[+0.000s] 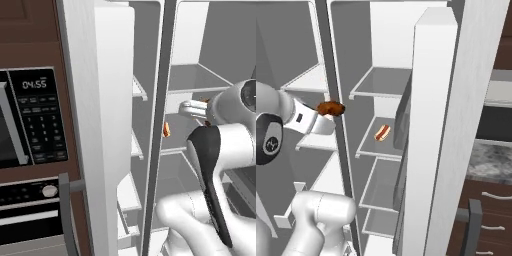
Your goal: Pick up the frozen chicken drumstick from the freezer, place it on any shelf in the fridge, and close the fridge and freezer doors when done.
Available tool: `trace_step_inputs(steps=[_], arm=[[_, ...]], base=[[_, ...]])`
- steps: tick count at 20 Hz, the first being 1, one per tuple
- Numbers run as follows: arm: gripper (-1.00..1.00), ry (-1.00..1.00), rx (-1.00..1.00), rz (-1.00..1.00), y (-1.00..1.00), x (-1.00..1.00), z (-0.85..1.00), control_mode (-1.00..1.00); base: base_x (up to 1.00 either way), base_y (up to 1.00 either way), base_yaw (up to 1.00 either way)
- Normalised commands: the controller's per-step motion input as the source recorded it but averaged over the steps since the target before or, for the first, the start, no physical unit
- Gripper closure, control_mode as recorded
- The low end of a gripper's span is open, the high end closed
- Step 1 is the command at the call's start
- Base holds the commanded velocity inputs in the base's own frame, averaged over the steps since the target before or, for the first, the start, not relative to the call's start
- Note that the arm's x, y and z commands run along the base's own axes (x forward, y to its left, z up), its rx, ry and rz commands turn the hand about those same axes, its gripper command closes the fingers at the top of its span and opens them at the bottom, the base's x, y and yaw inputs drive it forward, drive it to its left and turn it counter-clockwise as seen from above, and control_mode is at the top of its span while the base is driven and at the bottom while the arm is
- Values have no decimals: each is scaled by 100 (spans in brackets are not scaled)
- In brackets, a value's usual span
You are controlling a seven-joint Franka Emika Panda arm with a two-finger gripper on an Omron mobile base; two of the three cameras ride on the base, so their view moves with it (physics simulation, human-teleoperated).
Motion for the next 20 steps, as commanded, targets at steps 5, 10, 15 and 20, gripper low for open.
trace_step_inputs(steps=[5,10,15,20], arm=[[100,-4,-9,-22,-100,77,62,-100],[100,-1,-1,-1,-86,100,7,-100],[100,7,0,13,-53,99,-12,-100],[100,12,0,10,-14,99,-3,-100]], base=[[0,0,0],[0,0,0],[0,0,0],[0,0,0]])
